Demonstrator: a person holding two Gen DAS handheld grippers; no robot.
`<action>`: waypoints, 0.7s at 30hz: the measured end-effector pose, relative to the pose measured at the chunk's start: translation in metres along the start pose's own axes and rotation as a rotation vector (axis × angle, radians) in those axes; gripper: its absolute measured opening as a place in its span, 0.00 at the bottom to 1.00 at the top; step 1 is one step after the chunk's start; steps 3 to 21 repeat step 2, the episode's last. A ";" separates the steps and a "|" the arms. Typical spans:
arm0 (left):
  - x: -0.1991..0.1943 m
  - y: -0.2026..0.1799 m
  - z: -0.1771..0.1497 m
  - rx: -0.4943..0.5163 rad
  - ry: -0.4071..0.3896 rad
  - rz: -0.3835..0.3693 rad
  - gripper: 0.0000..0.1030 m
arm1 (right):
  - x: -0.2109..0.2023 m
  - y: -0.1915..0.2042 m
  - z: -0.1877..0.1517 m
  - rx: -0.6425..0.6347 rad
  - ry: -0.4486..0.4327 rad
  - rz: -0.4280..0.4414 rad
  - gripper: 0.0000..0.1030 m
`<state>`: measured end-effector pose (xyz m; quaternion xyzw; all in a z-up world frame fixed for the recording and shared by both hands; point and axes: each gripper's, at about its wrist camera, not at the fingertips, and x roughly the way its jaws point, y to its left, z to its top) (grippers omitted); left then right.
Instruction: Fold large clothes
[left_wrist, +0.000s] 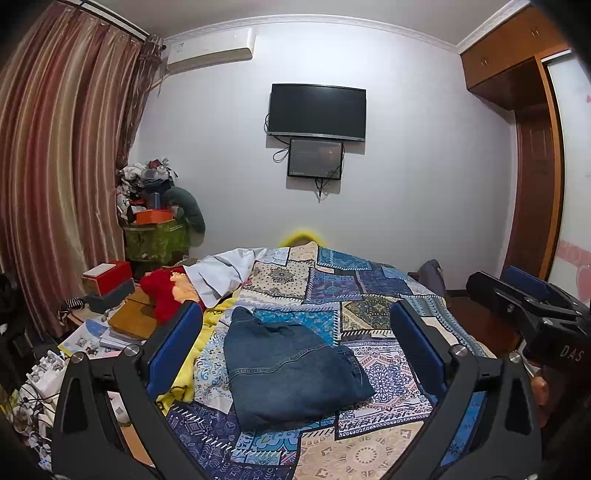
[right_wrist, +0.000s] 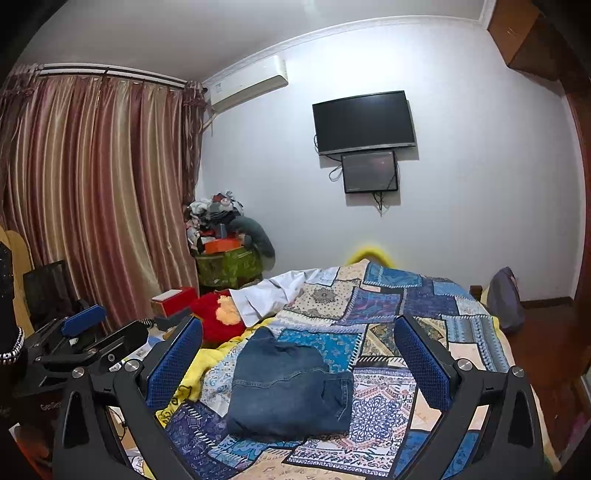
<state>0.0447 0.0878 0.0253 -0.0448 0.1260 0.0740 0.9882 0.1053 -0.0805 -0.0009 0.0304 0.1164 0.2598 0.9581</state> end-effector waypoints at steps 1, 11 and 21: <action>0.000 0.000 0.000 -0.001 0.001 -0.003 0.99 | 0.000 -0.001 0.000 0.005 0.001 0.001 1.00; 0.001 0.001 0.000 0.000 0.003 -0.005 0.99 | 0.000 -0.001 -0.001 0.007 0.003 0.001 1.00; 0.001 0.001 0.000 0.000 0.003 -0.005 0.99 | 0.000 -0.001 -0.001 0.007 0.003 0.001 1.00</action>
